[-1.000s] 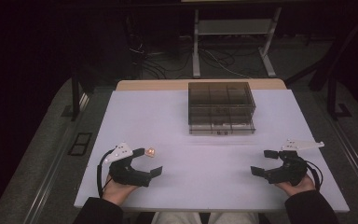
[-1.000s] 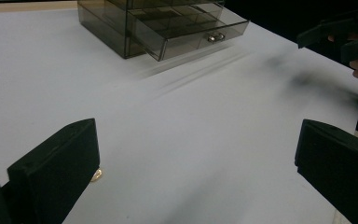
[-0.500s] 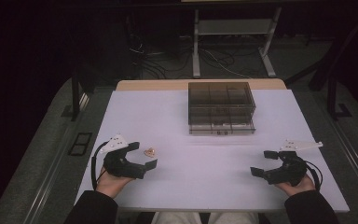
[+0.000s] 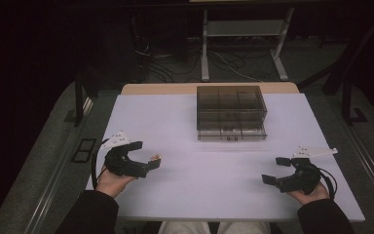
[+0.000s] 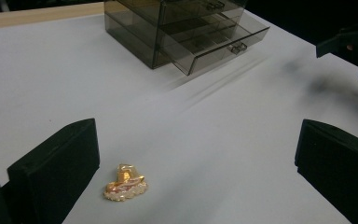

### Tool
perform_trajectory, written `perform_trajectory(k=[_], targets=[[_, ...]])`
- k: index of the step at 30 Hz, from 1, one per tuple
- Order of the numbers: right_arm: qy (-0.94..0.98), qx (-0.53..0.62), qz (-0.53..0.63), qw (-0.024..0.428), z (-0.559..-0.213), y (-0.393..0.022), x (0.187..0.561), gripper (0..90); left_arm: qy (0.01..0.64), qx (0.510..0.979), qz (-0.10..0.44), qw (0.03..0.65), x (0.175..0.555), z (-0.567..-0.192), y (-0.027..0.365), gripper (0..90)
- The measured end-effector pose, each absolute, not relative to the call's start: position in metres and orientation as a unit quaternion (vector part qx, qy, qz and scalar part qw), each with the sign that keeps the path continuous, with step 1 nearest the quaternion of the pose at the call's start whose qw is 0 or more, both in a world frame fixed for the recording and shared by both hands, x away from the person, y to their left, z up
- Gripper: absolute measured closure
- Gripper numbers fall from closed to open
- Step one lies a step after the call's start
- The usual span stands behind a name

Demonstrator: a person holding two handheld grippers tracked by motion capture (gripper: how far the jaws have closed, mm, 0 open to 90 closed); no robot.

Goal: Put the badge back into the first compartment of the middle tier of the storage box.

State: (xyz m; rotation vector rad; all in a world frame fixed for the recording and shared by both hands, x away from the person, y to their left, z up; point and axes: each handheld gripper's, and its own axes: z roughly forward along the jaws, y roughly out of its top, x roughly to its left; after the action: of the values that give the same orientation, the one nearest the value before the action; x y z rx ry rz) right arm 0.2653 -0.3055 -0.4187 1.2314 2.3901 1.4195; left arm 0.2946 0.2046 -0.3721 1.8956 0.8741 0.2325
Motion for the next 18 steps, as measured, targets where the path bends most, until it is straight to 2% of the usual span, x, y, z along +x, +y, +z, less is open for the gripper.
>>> perform_trajectory(k=[18], targets=[[0.787,0.405,0.462,0.049,-0.419,-0.305,0.266,0.5,0.352,0.804,0.089,0.471,0.320,-0.365,0.205,0.0]])
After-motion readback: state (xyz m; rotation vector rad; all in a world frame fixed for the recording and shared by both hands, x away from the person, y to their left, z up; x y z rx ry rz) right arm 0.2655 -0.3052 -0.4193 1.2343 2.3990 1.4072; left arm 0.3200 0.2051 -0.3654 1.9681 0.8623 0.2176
